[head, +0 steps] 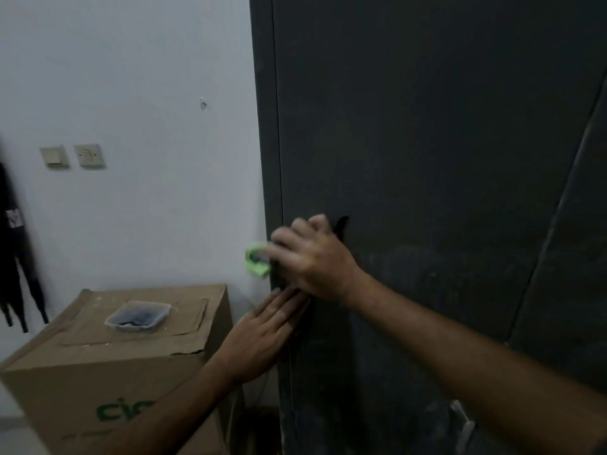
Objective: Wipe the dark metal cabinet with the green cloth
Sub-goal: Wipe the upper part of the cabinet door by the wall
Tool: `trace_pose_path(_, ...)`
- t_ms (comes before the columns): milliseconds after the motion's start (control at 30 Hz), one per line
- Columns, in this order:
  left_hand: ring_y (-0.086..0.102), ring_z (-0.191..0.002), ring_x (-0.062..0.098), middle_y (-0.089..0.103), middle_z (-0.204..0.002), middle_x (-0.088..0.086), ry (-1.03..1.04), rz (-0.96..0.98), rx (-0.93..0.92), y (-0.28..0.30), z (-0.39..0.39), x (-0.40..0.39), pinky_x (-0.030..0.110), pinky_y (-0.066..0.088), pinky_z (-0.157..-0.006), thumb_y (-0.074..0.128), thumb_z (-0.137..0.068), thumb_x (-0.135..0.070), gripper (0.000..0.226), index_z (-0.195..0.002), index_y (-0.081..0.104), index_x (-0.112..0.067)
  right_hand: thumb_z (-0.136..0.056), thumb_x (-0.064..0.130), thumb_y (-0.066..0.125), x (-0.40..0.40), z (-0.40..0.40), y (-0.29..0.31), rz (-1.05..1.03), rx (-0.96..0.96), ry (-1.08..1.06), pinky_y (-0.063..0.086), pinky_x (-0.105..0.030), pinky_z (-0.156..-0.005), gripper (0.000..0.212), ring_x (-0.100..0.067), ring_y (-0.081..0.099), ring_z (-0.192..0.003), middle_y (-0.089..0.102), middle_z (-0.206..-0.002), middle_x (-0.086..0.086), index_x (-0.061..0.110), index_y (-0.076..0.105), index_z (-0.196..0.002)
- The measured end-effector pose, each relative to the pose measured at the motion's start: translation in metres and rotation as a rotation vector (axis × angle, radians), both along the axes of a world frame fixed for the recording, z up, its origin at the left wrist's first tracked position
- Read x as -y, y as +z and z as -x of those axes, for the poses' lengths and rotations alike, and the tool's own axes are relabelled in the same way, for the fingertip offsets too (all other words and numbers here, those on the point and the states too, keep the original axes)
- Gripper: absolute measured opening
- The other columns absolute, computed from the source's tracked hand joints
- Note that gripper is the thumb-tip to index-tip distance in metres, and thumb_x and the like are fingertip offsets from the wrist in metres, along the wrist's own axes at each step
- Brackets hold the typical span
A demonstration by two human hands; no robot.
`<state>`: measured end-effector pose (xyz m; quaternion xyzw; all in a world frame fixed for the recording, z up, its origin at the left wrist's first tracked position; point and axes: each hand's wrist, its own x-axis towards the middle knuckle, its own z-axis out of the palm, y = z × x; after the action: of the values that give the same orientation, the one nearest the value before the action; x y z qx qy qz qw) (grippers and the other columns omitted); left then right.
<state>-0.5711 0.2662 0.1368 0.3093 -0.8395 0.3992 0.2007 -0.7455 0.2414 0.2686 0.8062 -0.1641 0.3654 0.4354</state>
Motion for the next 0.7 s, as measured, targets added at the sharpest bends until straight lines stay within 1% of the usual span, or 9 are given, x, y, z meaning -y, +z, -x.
trace_pose_path(33, 0.022, -0.151, 0.034, 0.027, -0.160, 0.022, -0.004, 0.007, 0.007, -0.003, -0.001, 0.001, 0.046, 0.010, -0.126, 0.051, -0.093, -0.019, 0.061, -0.149, 0.034, 0.000, -0.095, 0.030, 0.058, -0.002, 0.005, -0.003, 0.028, -0.195, -0.015, 0.038, -0.038, -0.077, 0.021, -0.022, 0.058, -0.086, 0.066, -0.101, 0.001, 0.024, 0.070, -0.110)
trace_pose_path(100, 0.019, -0.152, 0.034, 0.021, -0.163, 0.020, -0.002, -0.031, -0.010, -0.008, -0.002, 0.001, 0.045, 0.012, -0.126, 0.049, -0.098, -0.019, 0.058, -0.151, 0.033, -0.001, -0.093, 0.031, 0.059, 0.005, 0.014, 0.019, 0.085, -0.274, -0.031, 0.036, -0.039, -0.078, 0.021, -0.022, 0.057, -0.087, 0.066, -0.101, 0.000, 0.024, 0.070, -0.109)
trace_pose_path(233, 0.015, -0.154, 0.030, 0.016, -0.166, 0.013, 0.024, -0.083, -0.044, -0.009, 0.000, 0.000, 0.041, 0.007, -0.127, 0.026, -0.108, -0.028, 0.052, -0.153, 0.032, -0.004, -0.089, 0.037, 0.067, 0.015, 0.013, 0.052, -0.055, 0.365, -0.045, 0.031, -0.039, -0.076, 0.029, -0.025, 0.056, -0.083, 0.064, -0.100, -0.002, 0.020, 0.071, -0.112)
trace_pose_path(267, 0.016, -0.153, 0.030, 0.016, -0.166, 0.013, 0.023, -0.092, -0.046, -0.009, 0.000, -0.002, 0.041, 0.006, -0.127, 0.026, -0.108, -0.028, 0.052, -0.153, 0.032, -0.004, -0.088, 0.036, 0.069, 0.011, 0.009, 0.042, -0.085, 0.412, -0.028, 0.032, -0.039, -0.075, 0.030, -0.026, 0.056, -0.083, 0.065, -0.100, -0.002, 0.020, 0.071, -0.113)
trace_pose_path(433, 0.018, -0.153, 0.031, 0.021, -0.164, 0.015, 0.072, -0.114, -0.068, -0.006, 0.007, -0.014, 0.046, 0.015, -0.125, 0.050, -0.092, -0.026, 0.067, -0.152, 0.031, -0.005, -0.092, 0.031, 0.060, -0.002, 0.025, 0.017, 0.051, -0.232, -0.032, 0.038, -0.038, -0.076, 0.022, -0.023, 0.059, -0.084, 0.067, -0.102, 0.000, 0.025, 0.071, -0.110)
trace_pose_path(500, 0.016, -0.153, 0.030, 0.018, -0.166, 0.013, 0.102, -0.146, -0.091, -0.005, 0.013, -0.020, 0.044, 0.013, -0.125, 0.049, -0.090, -0.028, 0.071, -0.154, 0.029, -0.005, -0.090, 0.036, 0.063, 0.008, 0.038, 0.045, 0.064, -0.086, -0.046, 0.033, -0.039, -0.076, 0.023, -0.025, 0.059, -0.084, 0.066, -0.100, -0.001, 0.025, 0.071, -0.109)
trace_pose_path(600, 0.016, -0.153, 0.030, 0.018, -0.166, 0.013, 0.174, -0.166, -0.137, -0.005, 0.024, -0.028, 0.041, 0.012, -0.125, 0.049, -0.088, -0.034, 0.075, -0.154, 0.029, -0.004, -0.088, 0.038, 0.068, 0.012, 0.048, 0.053, -0.104, 0.377, -0.043, 0.028, -0.036, -0.076, 0.030, -0.026, 0.056, -0.084, 0.064, -0.099, -0.002, 0.022, 0.071, -0.113)
trace_pose_path(633, 0.017, -0.153, 0.031, 0.020, -0.165, 0.014, 0.202, -0.168, -0.151, -0.005, 0.029, -0.032, 0.041, 0.013, -0.125, 0.049, -0.089, -0.035, 0.073, -0.153, 0.031, -0.004, -0.087, 0.036, 0.069, 0.009, 0.047, 0.037, -0.123, 0.385, -0.029, 0.029, -0.036, -0.075, 0.031, -0.026, 0.056, -0.084, 0.064, -0.100, -0.003, 0.021, 0.071, -0.114)
trace_pose_path(700, 0.023, -0.150, 0.034, 0.028, -0.161, 0.018, 0.246, -0.155, -0.173, -0.007, 0.038, -0.039, 0.042, 0.015, -0.124, 0.049, -0.092, -0.035, 0.065, -0.148, 0.040, -0.004, -0.088, 0.032, 0.068, 0.000, 0.051, -0.005, -0.085, 0.085, -0.014, 0.032, -0.037, -0.075, 0.027, -0.026, 0.058, -0.084, 0.066, -0.101, -0.003, 0.023, 0.071, -0.113)
